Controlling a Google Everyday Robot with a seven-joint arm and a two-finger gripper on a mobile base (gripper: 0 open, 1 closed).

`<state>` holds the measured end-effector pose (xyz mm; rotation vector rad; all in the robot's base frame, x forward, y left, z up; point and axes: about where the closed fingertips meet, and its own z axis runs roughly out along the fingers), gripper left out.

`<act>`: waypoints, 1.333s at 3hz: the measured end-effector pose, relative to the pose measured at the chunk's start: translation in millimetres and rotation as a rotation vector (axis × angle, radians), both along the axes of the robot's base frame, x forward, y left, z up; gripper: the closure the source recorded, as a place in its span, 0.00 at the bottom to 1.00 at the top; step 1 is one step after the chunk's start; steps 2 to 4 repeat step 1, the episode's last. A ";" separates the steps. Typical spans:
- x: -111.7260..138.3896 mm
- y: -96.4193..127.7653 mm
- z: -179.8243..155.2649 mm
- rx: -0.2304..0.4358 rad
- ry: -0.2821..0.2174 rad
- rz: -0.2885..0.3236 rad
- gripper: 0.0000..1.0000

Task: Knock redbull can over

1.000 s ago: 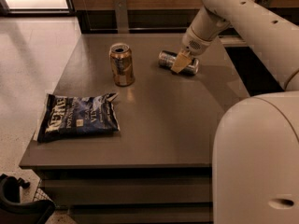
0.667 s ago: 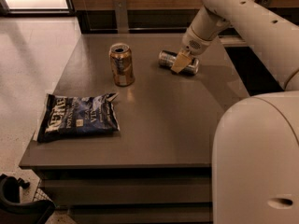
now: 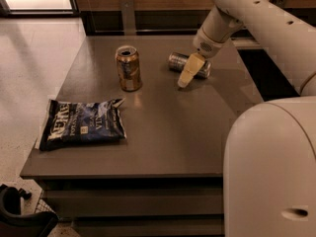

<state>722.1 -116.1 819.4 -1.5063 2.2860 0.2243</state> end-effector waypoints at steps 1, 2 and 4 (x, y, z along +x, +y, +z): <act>0.0 0.1 -0.1 0.000 0.000 0.000 0.00; 0.0 0.1 -0.1 0.000 0.000 0.000 0.00; 0.0 0.1 -0.1 0.000 0.000 0.000 0.00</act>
Offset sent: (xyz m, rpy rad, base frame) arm 0.0000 0.0000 0.0000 0.0000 0.0000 0.0000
